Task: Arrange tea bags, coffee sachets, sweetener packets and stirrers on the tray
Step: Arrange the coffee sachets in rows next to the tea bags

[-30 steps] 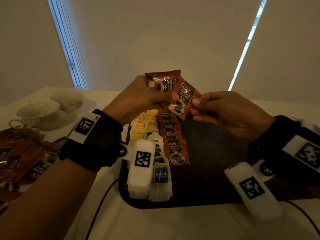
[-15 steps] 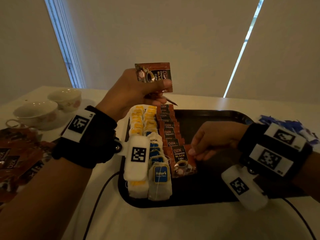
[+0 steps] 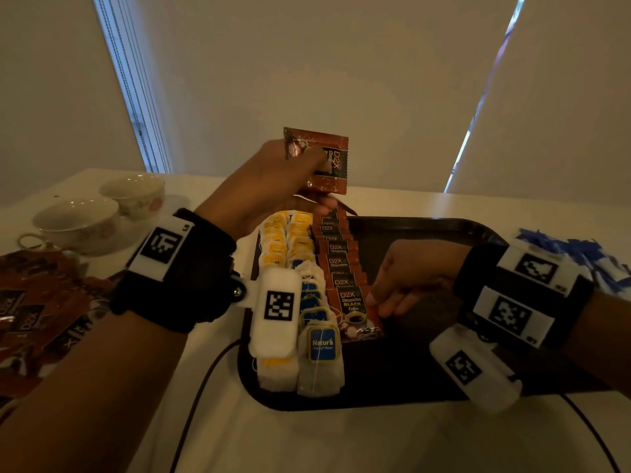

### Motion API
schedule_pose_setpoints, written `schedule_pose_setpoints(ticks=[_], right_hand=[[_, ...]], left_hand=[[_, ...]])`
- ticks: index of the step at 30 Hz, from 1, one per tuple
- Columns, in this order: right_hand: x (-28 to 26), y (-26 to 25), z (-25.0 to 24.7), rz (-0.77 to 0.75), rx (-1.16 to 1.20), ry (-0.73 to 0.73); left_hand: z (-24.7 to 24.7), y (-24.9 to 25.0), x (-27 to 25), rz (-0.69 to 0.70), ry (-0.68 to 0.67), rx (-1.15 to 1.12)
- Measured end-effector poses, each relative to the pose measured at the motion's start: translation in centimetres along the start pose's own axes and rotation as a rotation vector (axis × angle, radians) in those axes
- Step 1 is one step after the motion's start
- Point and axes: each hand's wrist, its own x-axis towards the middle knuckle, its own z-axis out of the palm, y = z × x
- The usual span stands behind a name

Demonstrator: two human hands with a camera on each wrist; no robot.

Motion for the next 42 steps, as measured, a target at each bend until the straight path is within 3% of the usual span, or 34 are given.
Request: schedule_pose_setpoints(ticks=[3, 5, 8, 11, 14, 17, 24, 27, 32, 36, 39, 42], right_hand=[[-0.7, -0.2, -0.3, -0.017, -0.047, 0.025], [-1.4, -0.3, -1.0, -0.126, -0.019, 0.129], [-2.4, -0.9, -1.7, -0.326, 0.38, 0.231], [-3.2, -1.3, -1.7, -0.423, 0.813, 0.138], [-3.5, -1.5, -1.5, -0.508, 1.061, 0.127], [-3.3, -1.4, -1.2, -0.554, 0.985, 0.262], [-2.7, -0.8, -1.3, -0.506, 0.841, 0.4], [-2.8, -0.6, -0.8, -0.546, 0.724, 0.524], [-2.8, -0.4, 0.8, -0.734, 0.386, 0.724], [-2.7, -0.7, 1.2, -0.792, 0.199, 0.81], [-2.6, -0.7, 0.7, -0.711, 0.307, 0.736], [-3.0, -0.9, 0.3, -0.475, 0.801, 0.369]], left_hand=[[0.0, -0.1, 0.1, 0.002, -0.025, 0.017], [0.0, -0.2, 0.1, 0.006, -0.048, -0.005], [0.1, -0.2, -0.1, 0.022, -0.078, -0.079], [0.4, -0.3, -0.3, 0.06, -0.1, -0.105], [0.6, -0.6, -0.4, 0.052, -0.18, -0.074], [0.4, -0.9, -0.5, 0.04, -0.221, -0.008], [-0.2, -0.8, 0.1, 0.139, 0.075, -0.002], [-0.8, -0.6, 0.0, 0.065, 0.047, 0.012], [-0.2, 0.2, -0.4, -0.133, -0.106, -0.35], [-0.3, 0.2, -0.3, -0.168, -0.09, -0.354], [-0.5, -0.1, -0.2, -0.136, -0.048, -0.286], [-0.5, -0.3, -0.1, -0.068, -0.013, -0.199]])
